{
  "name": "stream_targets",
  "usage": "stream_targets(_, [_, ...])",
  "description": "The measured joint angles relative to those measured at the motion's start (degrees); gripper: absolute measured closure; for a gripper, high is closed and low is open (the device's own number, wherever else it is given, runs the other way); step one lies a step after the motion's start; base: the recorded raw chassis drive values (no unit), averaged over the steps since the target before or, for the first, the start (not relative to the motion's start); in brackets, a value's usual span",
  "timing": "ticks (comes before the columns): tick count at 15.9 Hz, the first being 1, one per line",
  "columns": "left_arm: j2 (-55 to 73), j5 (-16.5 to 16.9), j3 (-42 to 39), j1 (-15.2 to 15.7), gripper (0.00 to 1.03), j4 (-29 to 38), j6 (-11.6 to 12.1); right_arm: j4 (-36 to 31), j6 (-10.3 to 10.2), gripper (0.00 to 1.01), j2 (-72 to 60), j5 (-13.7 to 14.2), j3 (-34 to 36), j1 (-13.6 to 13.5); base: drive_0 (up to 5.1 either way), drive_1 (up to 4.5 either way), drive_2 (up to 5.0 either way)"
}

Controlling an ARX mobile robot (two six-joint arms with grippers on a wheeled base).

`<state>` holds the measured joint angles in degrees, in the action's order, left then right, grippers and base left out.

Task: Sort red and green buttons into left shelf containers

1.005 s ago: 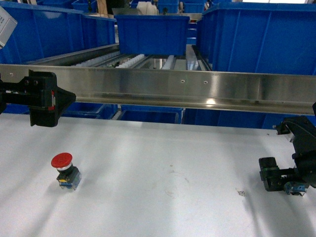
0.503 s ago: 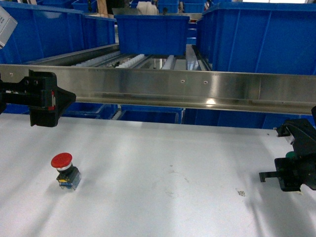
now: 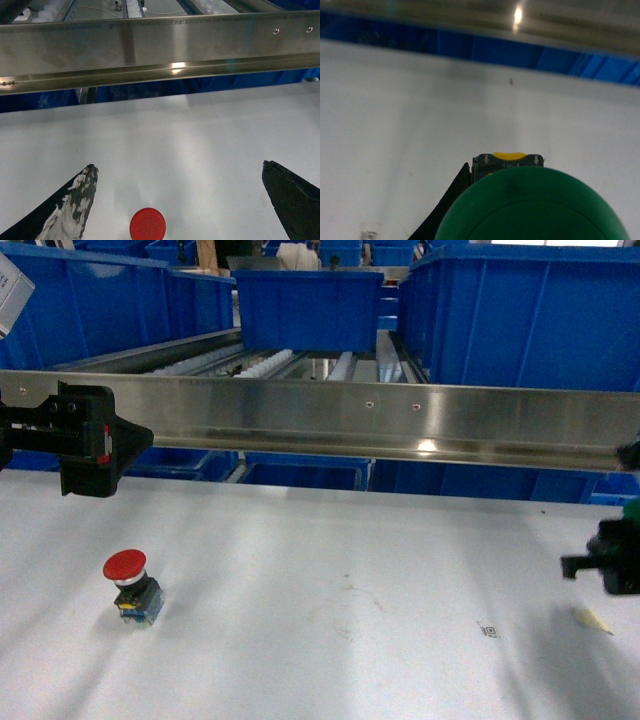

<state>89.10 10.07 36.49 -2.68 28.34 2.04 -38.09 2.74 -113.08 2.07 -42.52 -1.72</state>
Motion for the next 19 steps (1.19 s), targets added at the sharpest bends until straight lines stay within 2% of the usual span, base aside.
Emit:
stream_targets(2, [0.0, 0.0, 0.0, 0.0, 0.05, 0.0, -0.02, -9.68, 0.46, 0.74, 10.27, -3.19, 7.89, 1.14, 0.0, 0.0, 0.0])
stream_targets(3, [0.0, 0.0, 0.0, 0.0, 0.05, 0.0, -0.02, -12.2, -0.2, 0.74, 15.23, -4.63, 12.26, 1.97, 0.0, 0.0, 0.0])
stream_targets(5, [-0.02, 0.0, 0.0, 0.0, 0.05, -0.02, 0.0, -13.11, -0.63, 0.74, 26.97, -5.4, 21.57, 3.28, 0.0, 0.0, 0.0])
stream_targets(6, [-0.02, 0.0, 0.0, 0.0, 0.05, 0.0, 0.0, -11.13, -0.74, 0.74, 35.3, -5.62, 26.69, 3.69, 0.0, 0.0, 0.0])
stream_targets(8, [0.0, 0.02, 0.0, 0.0, 0.05, 0.0, 0.0, -2.84, -1.25, 0.74, 49.57, -7.13, 33.73, 4.5, 0.0, 0.0, 0.0])
stream_targets(9, [0.0, 0.0, 0.0, 0.0, 0.05, 0.0, 0.0, 0.98, -1.27, 0.74, 55.71, -8.48, 35.65, 5.62, 0.0, 0.0, 0.0])
stream_targets(10, [0.0, 0.0, 0.0, 0.13, 0.05, 0.0, 0.0, -0.55, -1.25, 0.74, 57.72, -10.05, 35.76, 6.56, 0.0, 0.0, 0.0])
stream_targets(11, [-0.02, 0.02, 0.0, 0.09, 0.05, 0.0, 0.0, -0.63, -1.18, 0.74, 57.9, -9.44, 35.69, 7.21, 0.0, 0.0, 0.0])
stream_targets(12, [0.0, 0.04, 0.0, 0.02, 0.05, -0.02, 0.0, -0.04, -0.35, 0.74, 58.4, -7.8, 36.61, 7.39, 0.0, 0.0, 0.0])
stream_targets(13, [0.0, 0.0, 0.0, 0.09, 0.05, 0.0, 0.0, -0.17, 0.22, 0.74, 58.88, -7.43, 37.05, 7.41, 0.0, 0.0, 0.0])
stream_targets(17, [0.66, 0.0, -0.68, 0.81, 0.05, 0.04, -0.04, -0.09, 0.33, 0.74, 58.86, -7.43, 37.05, 7.39, 0.0, 0.0, 0.0])
stream_targets(19, [6.6, -1.73, -1.05, 2.12, 0.05, 1.27, -0.07, -0.11, 0.35, 0.74, 58.86, -7.43, 37.05, 7.41, 0.0, 0.0, 0.0])
